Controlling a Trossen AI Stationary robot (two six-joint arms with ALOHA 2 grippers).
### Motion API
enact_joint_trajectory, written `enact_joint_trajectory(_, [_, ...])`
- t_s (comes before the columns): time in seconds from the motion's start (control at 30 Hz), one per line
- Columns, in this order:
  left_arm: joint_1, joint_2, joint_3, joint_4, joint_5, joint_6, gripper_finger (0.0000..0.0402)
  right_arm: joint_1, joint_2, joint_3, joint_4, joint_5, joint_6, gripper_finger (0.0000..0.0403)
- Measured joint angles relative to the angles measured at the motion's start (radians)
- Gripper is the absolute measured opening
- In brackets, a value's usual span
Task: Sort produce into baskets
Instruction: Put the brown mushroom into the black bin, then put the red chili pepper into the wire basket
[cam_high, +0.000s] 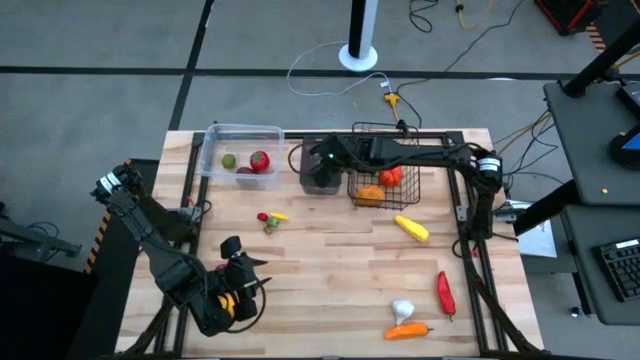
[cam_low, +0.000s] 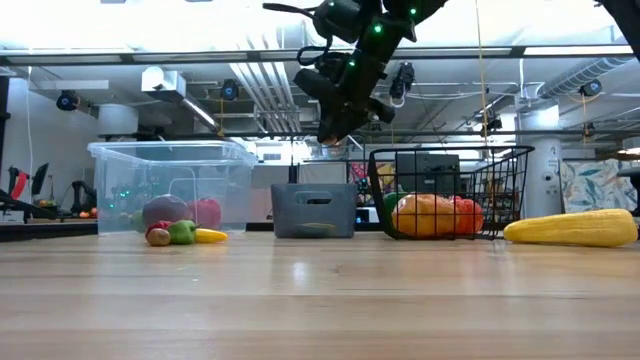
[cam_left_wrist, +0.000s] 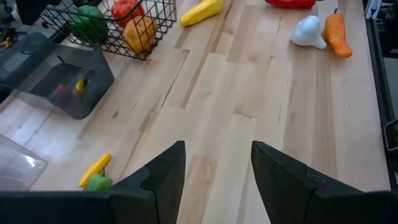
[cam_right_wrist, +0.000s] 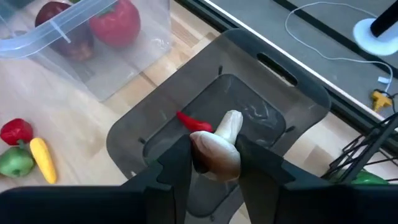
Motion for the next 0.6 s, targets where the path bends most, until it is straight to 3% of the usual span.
enact_joint_trajectory(0.6, [0.0, 0.001, 0.0, 0.002, -0.002, -0.025, 0.0167, 0.03, -0.01, 0.004, -0.003, -0.017, -0.056, 0.0189])
